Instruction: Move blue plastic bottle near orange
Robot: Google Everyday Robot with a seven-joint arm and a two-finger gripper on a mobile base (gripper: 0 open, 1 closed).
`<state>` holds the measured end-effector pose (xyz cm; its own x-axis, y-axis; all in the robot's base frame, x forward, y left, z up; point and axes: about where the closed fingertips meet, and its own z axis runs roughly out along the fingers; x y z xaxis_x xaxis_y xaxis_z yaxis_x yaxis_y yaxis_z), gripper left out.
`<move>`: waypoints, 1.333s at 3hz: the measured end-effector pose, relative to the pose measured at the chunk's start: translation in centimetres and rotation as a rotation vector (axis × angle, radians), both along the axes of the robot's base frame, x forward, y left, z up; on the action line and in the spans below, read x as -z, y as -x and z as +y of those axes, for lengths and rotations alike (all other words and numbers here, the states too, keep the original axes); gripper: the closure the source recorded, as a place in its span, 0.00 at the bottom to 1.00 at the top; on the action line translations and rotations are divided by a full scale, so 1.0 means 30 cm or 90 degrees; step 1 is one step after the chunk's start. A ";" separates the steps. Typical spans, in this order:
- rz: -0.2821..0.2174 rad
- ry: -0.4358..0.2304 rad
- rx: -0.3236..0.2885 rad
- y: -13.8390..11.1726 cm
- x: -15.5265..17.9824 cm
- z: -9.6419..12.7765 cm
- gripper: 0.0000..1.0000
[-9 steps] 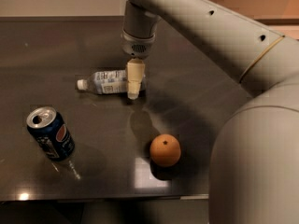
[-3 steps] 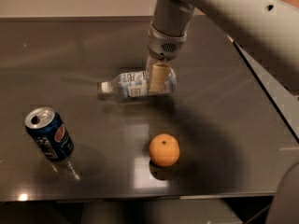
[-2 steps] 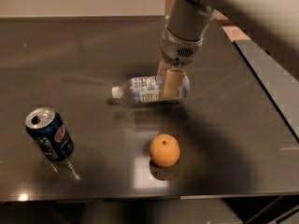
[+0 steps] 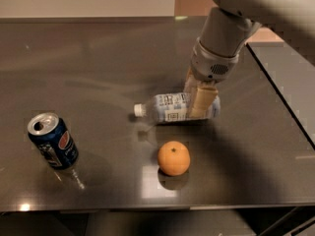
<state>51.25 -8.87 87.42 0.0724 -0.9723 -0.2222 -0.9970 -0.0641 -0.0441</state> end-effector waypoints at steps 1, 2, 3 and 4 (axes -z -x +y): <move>0.010 0.000 0.005 0.042 0.020 -0.049 1.00; 0.019 -0.004 0.010 0.081 0.034 -0.087 1.00; 0.022 -0.012 0.014 0.111 0.036 -0.109 0.82; 0.025 -0.025 0.009 0.131 0.037 -0.118 0.59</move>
Offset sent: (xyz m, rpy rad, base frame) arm -0.0394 -0.0411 -0.0161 0.0102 0.0623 -0.0211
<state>47.33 -12.41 86.32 0.0495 -0.9637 -0.2623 -0.9988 -0.0491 -0.0079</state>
